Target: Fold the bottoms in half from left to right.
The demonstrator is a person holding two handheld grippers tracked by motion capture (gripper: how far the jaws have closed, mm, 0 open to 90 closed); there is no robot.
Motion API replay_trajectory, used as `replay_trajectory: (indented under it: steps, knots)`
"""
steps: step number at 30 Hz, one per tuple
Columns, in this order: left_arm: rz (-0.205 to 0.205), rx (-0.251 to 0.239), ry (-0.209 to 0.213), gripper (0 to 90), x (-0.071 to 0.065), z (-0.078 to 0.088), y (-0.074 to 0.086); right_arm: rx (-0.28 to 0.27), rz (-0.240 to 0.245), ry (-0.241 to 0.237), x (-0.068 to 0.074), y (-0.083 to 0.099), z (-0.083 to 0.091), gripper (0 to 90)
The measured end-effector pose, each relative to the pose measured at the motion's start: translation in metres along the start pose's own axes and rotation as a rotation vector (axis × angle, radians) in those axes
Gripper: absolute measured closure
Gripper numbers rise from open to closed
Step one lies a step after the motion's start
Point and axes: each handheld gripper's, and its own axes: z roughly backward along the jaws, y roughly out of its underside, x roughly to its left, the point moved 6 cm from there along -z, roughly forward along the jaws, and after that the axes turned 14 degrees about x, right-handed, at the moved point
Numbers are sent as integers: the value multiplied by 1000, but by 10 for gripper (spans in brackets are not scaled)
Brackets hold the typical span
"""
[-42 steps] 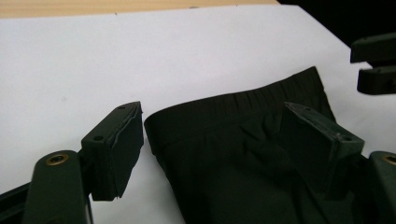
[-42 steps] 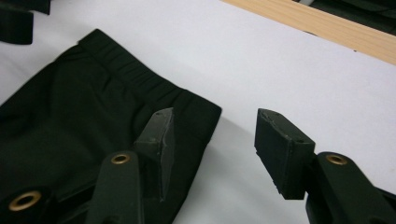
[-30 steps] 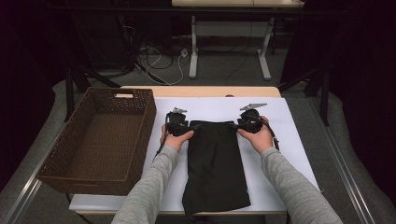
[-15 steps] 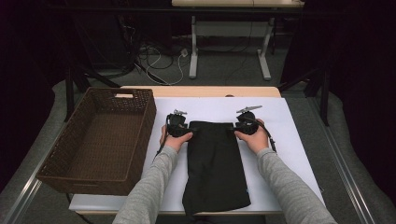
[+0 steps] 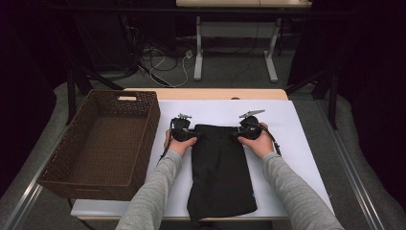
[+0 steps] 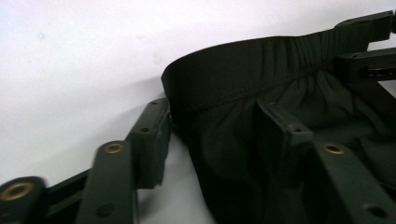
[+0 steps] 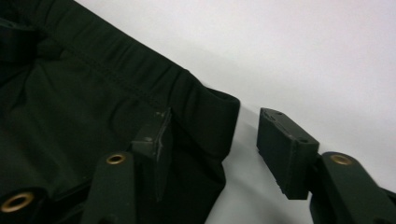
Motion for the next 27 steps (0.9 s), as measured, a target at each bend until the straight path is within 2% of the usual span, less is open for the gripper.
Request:
replay_trajectory:
  steps: [3,5,9,14,19,27]
  knots:
    - [13,1,16,555,-1,0,1,9,-6,0,2,0,0,523]
    - [22,8,44,633,-2,0,2,9,-9,-14,5,0,0,588]
    - [29,4,57,657,-1,0,2,14,-28,-36,6,0,1,671]
    - [30,6,62,723,-1,0,2,22,-94,-101,4,2,3,788]
    - [-7,20,30,774,-4,1,-1,15,-65,-112,4,2,4,806]
    - [-23,14,16,785,-6,5,-3,-8,-1,-60,7,1,13,809]
